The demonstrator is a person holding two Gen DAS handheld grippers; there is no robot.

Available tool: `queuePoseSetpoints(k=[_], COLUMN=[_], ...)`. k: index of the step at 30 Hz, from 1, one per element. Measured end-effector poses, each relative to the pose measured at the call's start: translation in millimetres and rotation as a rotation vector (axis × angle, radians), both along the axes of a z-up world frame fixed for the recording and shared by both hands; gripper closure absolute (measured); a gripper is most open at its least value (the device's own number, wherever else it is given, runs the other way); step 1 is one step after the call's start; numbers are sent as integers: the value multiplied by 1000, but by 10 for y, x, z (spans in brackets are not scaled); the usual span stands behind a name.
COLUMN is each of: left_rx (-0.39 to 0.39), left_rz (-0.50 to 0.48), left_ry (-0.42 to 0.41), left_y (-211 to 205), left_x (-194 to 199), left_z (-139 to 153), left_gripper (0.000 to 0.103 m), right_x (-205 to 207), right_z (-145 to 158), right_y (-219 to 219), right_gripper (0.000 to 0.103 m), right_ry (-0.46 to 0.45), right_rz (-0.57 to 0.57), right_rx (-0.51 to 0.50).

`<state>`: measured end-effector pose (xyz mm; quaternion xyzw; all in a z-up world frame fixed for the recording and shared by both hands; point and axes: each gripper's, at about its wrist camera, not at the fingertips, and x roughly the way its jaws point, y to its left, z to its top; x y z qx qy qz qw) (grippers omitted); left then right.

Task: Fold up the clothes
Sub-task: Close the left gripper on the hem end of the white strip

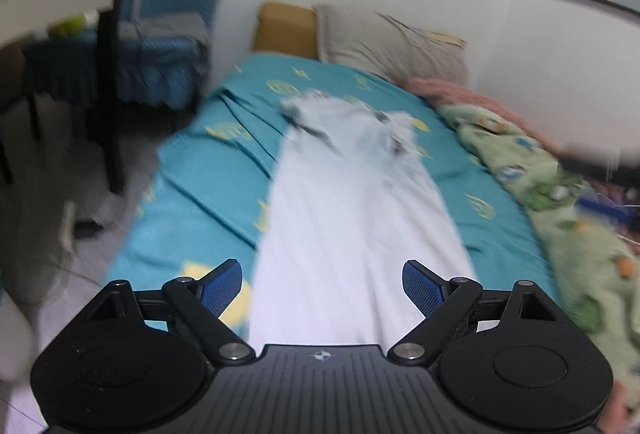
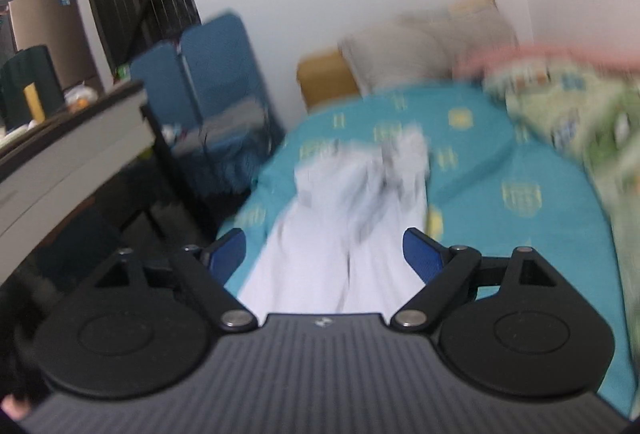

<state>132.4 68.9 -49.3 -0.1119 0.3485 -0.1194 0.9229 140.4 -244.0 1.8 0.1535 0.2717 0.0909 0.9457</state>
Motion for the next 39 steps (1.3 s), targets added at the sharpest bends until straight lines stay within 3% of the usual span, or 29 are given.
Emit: queuePoseSetpoints(k=[6, 9, 14, 17, 20, 25, 29, 31, 35, 39], left_rx=[-114, -149, -187, -162, -126, -74, -75, -97, -132, -129], left_rz=[90, 161, 189, 176, 162, 139, 98, 97, 74, 30], left_ry=[205, 309, 467, 493, 510, 520, 564, 585, 635, 646], left_y=[282, 399, 391, 323, 267, 183, 156, 170, 181, 141], left_x=[-61, 49, 187, 189, 191, 169, 103, 47, -54, -136], left_z=[-217, -384, -660, -688, -704, -698, -706, -711, -726, -711], left_gripper=[14, 14, 20, 20, 20, 19, 19, 27, 34, 56], right_x=[-477, -524, -476, -424, -430, -412, -422, -437, -479, -490], right_z=[-475, -548, -779, -986, -1059, -1221, -1266, -1275, -1261, -1273], right_y=[-389, -365, -328, -346, -391, -473, -445, -438, -452, -411], right_gripper=[16, 16, 16, 17, 24, 24, 57, 63, 62, 57], right_ry=[283, 306, 395, 485, 513, 583, 625, 642, 656, 675], right_rz=[-23, -34, -4, -18, -61, -122, -90, -85, -111, -140], right_rx=[207, 214, 268, 310, 324, 344, 371, 377, 367, 297])
